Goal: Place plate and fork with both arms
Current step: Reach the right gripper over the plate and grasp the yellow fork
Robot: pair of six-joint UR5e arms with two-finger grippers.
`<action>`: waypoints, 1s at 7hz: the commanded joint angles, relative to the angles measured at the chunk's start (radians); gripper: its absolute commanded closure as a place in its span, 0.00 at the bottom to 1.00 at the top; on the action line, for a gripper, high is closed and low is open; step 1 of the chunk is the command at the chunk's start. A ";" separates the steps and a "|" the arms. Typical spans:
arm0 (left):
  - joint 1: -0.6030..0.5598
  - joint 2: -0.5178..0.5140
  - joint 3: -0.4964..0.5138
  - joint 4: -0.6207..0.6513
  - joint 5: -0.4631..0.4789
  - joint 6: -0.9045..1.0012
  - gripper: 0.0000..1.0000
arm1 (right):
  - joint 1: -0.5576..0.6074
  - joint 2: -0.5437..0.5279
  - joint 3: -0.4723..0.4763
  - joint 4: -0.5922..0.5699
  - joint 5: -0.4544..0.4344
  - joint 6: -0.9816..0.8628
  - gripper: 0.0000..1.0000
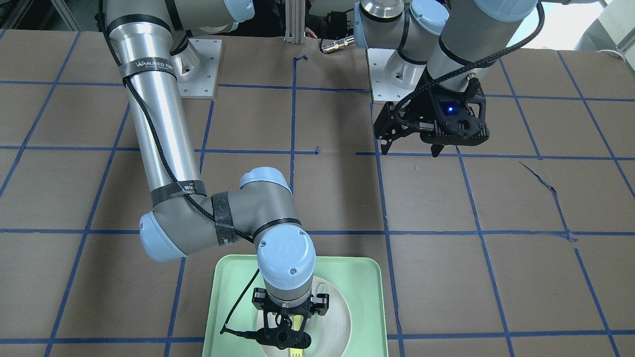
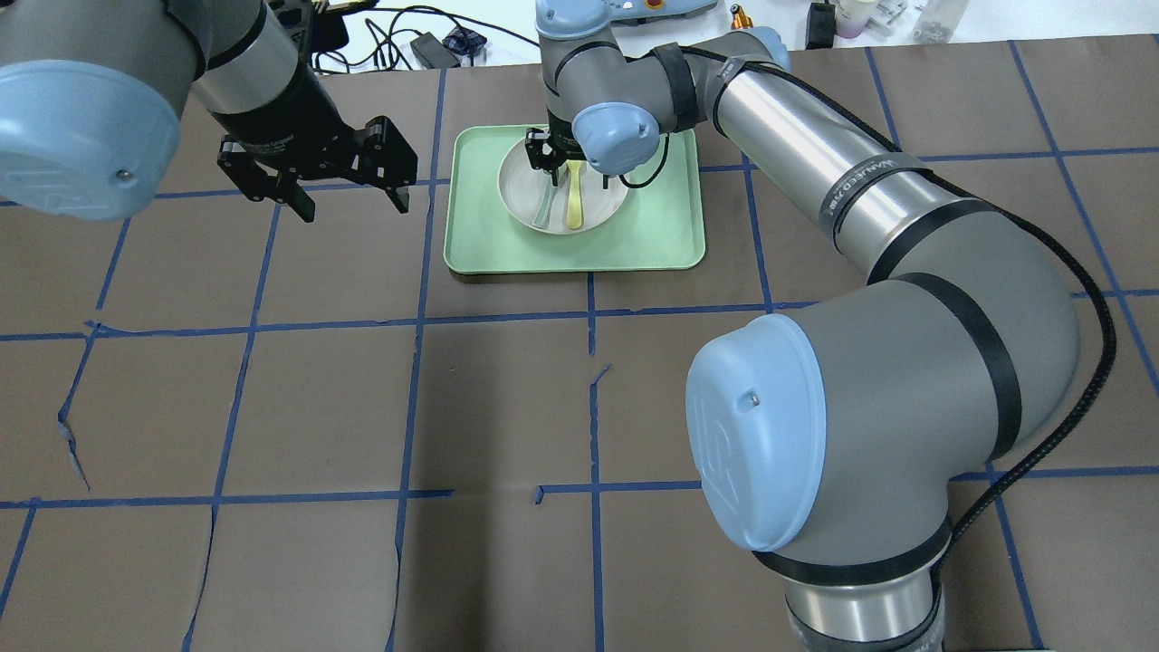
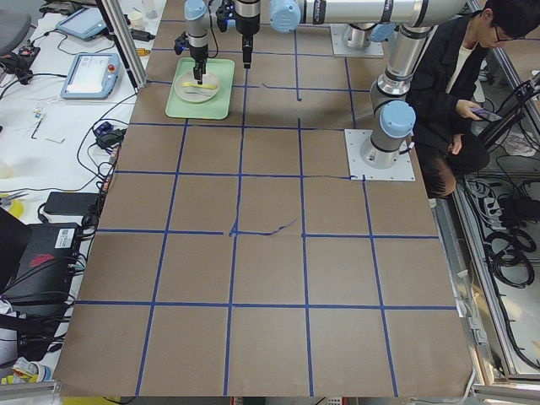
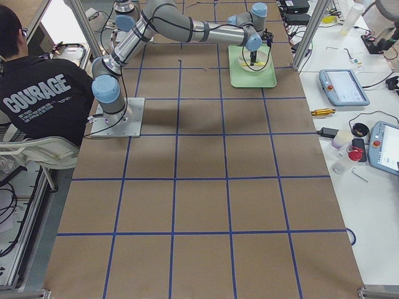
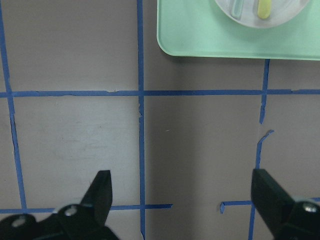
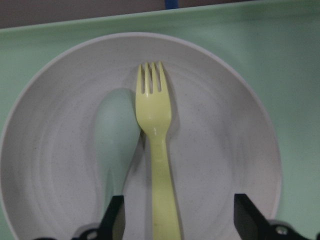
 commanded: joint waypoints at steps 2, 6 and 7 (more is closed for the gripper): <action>0.000 -0.001 0.000 0.002 0.000 -0.002 0.00 | 0.007 0.004 0.040 -0.014 0.004 -0.003 0.28; 0.000 -0.001 -0.002 0.002 0.000 -0.003 0.00 | 0.009 0.016 0.046 -0.029 0.004 -0.003 0.51; 0.000 -0.002 0.000 0.002 0.000 -0.003 0.00 | 0.012 0.016 0.051 -0.029 0.004 -0.003 0.52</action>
